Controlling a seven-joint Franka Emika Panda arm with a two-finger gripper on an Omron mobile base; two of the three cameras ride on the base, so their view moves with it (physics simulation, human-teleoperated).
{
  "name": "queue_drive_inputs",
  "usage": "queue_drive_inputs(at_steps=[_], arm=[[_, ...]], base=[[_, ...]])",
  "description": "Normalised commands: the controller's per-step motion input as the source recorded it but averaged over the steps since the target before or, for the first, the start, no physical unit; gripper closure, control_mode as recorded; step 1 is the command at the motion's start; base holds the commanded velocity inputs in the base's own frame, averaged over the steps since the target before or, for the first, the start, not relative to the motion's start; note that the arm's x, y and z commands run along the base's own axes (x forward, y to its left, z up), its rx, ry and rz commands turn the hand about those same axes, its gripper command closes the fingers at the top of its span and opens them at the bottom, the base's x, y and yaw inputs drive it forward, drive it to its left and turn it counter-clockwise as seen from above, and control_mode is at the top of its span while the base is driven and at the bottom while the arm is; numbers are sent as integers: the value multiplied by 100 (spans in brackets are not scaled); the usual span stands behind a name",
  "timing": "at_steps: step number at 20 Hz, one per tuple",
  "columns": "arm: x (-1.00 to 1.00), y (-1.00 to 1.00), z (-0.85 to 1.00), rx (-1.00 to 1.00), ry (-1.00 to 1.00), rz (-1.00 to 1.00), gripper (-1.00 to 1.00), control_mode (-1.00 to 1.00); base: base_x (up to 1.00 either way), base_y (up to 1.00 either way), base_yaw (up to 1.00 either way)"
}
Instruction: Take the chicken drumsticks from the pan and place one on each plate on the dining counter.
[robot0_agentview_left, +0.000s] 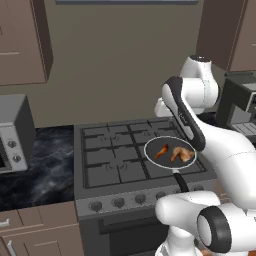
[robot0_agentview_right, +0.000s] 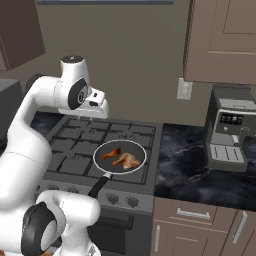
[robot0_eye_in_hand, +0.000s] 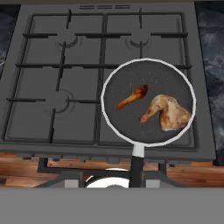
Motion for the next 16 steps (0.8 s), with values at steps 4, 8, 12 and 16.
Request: queue_drive_inputs(at_steps=[4, 8, 12, 16], arm=[[0, 0, 0, 0, 0, -14, -100, -100], [0, 0, -12, 0, -1, -37, -100, -100], [0, 0, -26, 0, 0, -42, -100, -100], [-14, -3, -45, 4, 0, -42, -100, -100]], base=[[0, 0, 0], [0, 0, 0], [0, 0, 0], [0, 0, 0]])
